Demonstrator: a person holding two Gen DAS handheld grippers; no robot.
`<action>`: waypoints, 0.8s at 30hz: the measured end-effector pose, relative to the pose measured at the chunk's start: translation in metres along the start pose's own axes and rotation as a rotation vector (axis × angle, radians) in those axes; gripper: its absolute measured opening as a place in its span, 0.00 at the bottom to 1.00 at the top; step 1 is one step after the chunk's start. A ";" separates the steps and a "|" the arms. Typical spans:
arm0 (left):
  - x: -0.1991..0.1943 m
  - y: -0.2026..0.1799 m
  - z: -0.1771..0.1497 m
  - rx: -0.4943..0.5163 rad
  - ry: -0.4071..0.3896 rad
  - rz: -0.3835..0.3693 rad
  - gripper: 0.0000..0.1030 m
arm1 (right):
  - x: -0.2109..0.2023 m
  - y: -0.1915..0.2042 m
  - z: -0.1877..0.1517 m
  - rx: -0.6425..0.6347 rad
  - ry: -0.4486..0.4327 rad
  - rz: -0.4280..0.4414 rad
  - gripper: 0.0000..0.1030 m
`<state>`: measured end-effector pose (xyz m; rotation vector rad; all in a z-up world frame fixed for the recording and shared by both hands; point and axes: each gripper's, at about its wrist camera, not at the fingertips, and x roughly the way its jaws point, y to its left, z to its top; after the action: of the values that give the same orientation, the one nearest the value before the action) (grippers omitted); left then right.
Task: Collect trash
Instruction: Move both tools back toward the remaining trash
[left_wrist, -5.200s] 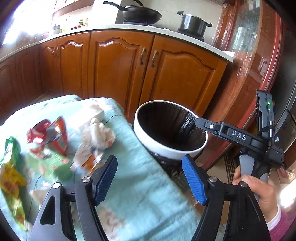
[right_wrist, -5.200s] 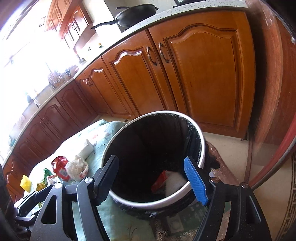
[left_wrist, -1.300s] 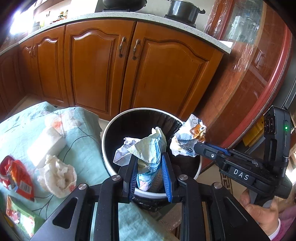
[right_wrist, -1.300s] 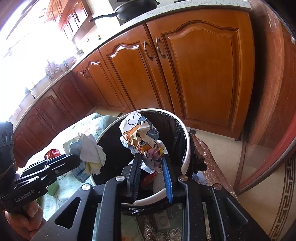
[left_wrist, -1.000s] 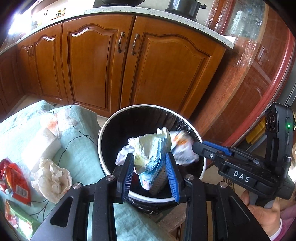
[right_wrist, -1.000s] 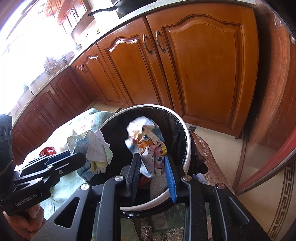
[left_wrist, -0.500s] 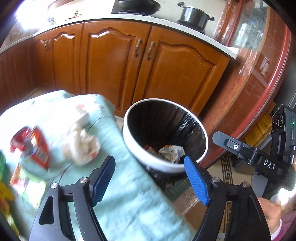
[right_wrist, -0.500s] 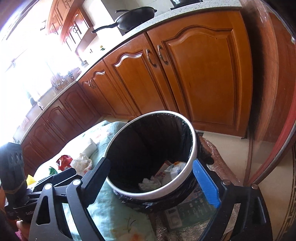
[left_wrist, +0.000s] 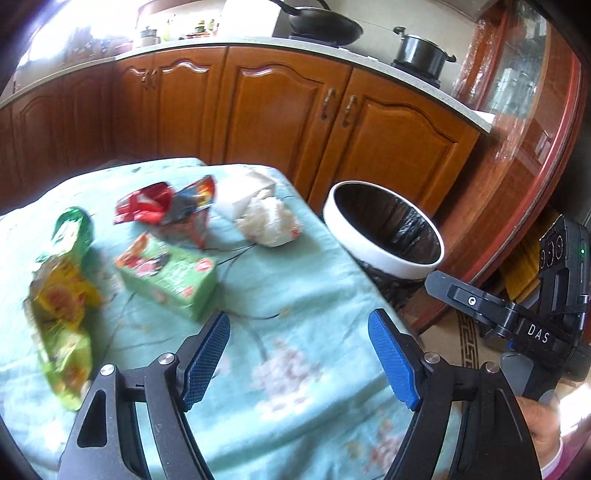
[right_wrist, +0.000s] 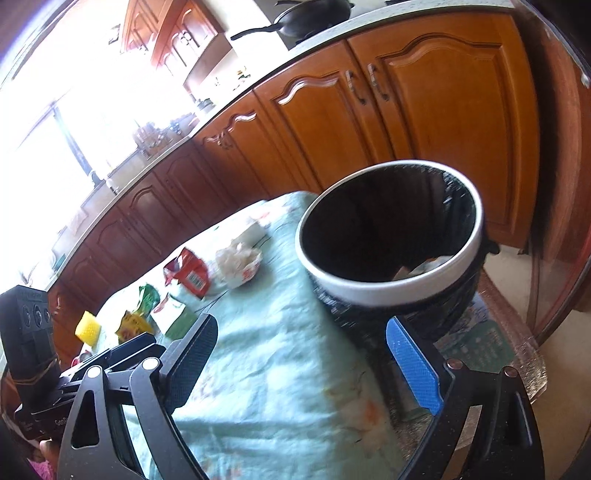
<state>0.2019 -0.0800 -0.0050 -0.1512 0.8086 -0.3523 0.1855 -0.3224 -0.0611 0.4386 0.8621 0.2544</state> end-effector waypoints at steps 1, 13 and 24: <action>-0.006 0.006 -0.003 -0.012 -0.003 0.006 0.75 | 0.001 0.005 -0.004 -0.005 0.007 0.009 0.91; -0.060 0.062 -0.030 -0.135 -0.026 0.059 0.75 | 0.025 0.070 -0.030 -0.113 0.082 0.089 0.91; -0.086 0.108 -0.037 -0.228 -0.040 0.131 0.75 | 0.051 0.117 -0.030 -0.250 0.126 0.158 0.91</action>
<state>0.1471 0.0518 -0.0004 -0.3155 0.8133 -0.1321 0.1900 -0.1917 -0.0578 0.2590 0.9064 0.5338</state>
